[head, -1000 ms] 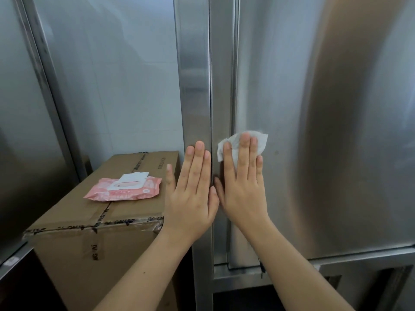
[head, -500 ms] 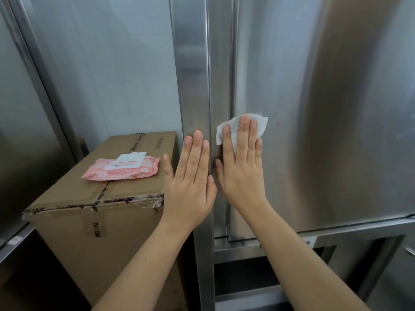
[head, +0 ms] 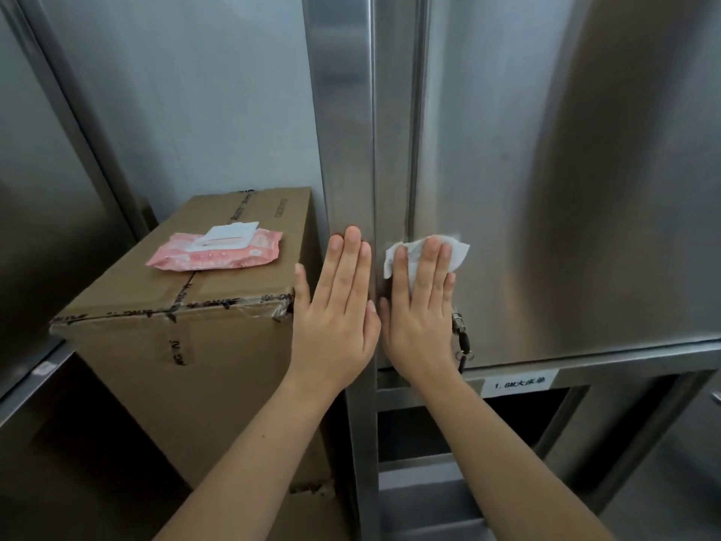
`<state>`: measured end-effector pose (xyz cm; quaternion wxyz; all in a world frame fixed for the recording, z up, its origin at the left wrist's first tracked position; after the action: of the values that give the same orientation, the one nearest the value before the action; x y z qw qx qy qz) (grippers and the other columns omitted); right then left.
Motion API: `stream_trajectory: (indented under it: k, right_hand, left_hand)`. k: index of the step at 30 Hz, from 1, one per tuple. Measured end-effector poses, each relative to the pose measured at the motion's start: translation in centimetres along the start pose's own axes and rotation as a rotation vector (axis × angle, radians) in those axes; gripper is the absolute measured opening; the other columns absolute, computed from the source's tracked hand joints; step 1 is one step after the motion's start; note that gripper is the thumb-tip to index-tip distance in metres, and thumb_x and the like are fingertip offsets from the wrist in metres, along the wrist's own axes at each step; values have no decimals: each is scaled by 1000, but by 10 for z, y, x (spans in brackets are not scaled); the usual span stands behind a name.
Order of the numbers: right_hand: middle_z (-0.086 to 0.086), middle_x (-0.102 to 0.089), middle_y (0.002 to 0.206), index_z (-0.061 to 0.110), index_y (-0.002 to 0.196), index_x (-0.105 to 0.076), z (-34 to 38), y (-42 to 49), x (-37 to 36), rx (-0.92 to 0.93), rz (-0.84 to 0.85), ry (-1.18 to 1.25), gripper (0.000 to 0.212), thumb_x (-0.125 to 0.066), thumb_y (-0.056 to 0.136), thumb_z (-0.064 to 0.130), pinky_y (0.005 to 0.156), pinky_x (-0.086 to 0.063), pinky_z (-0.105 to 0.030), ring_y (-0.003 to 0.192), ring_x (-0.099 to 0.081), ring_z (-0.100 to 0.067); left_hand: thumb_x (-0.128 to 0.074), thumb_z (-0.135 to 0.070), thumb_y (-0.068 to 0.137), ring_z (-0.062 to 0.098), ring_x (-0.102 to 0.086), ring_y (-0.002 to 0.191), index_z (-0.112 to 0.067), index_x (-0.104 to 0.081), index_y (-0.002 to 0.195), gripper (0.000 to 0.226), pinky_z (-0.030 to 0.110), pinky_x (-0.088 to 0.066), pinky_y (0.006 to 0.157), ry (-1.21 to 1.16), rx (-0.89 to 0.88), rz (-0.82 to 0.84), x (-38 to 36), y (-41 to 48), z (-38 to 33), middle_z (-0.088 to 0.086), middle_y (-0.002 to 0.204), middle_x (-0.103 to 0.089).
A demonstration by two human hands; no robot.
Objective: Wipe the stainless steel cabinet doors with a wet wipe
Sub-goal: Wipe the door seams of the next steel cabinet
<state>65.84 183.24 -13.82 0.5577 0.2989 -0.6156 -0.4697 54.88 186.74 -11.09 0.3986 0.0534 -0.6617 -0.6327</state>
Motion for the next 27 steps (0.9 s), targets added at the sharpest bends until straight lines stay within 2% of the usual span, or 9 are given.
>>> stream_trajectory:
  k: [2, 5, 8, 10, 17, 20, 23, 27]
  right_hand:
    - [-21, -1, 152, 4, 145, -13, -3, -7, -4, 19, 10, 6, 60, -39, 95, 27, 115, -11, -47, 142, 7, -33]
    - [-23, 15, 153, 1, 146, -10, -4, -42, -13, 16, 108, -17, 65, -38, 95, 29, 117, -2, -44, 142, 7, -35]
    - [-24, 18, 152, 0, 147, 3, -6, -86, -21, 61, 244, -44, 72, -36, 94, 30, 117, 5, -43, 142, 10, -36]
    - [-22, 19, 152, 1, 147, 5, -8, -96, -21, 74, 270, -44, 73, -34, 94, 31, 116, 7, -42, 142, 12, -35]
    - [-21, 23, 151, 3, 147, 5, -1, -54, -17, -38, 185, 4, 72, -34, 94, 29, 112, -1, -48, 141, 13, -36]
    - [-20, 21, 152, 4, 148, 5, -5, -57, -18, 3, 172, 7, 70, -33, 95, 28, 112, -3, -49, 142, 12, -35]
    - [-18, 20, 153, 6, 148, 5, -8, -85, -20, 15, 235, 49, 70, -35, 95, 28, 114, -6, -50, 142, 11, -34]
    - [-15, 21, 154, 8, 148, 6, -7, -126, -24, -23, 386, 48, 61, -16, 100, 38, 116, -8, -49, 143, 12, -30]
  left_hand:
    - [-33, -23, 94, 18, -2, 144, -7, -12, 147, 59, 47, -5, 115, 8, -11, 0, -2, -6, 1, 9, 154, -9]
    - [-30, -23, 94, 18, 0, 144, -10, -1, 149, 63, 44, -1, 116, 20, -29, 17, -6, -13, 1, 3, 156, 8]
    - [-27, -23, 96, 18, 2, 144, -12, 4, 149, 63, 42, -1, 117, 6, -34, 14, -8, -16, 1, -1, 156, 14]
    - [-26, -23, 96, 17, 3, 144, -13, 5, 149, 62, 42, -3, 117, -18, -32, 16, -8, -15, 2, -1, 156, 15]
    - [-21, -25, 98, 18, 4, 144, -11, 5, 149, 59, 40, -4, 117, -31, -26, 15, -12, -15, 3, 0, 156, 15]
    - [-21, -25, 98, 17, 4, 144, -12, 5, 149, 59, 40, -4, 117, -37, -35, 12, -12, -16, 4, -1, 156, 16]
    - [-24, -24, 96, 17, 5, 144, -13, 6, 149, 62, 40, -5, 117, -54, -29, 18, -12, -16, 4, -2, 155, 17]
    - [-28, -22, 94, 16, 6, 144, -14, 8, 149, 65, 39, -7, 117, -64, -35, 33, -11, -16, 5, -3, 155, 18]
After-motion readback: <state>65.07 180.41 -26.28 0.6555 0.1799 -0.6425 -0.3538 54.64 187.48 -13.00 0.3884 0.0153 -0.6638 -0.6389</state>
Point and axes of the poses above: each hand's wrist, its own y-axis towards the middle knuckle, its own x-axis out of the back of the hand, z = x × y, the point moved 3 cm from there along y, towards the middle knuckle
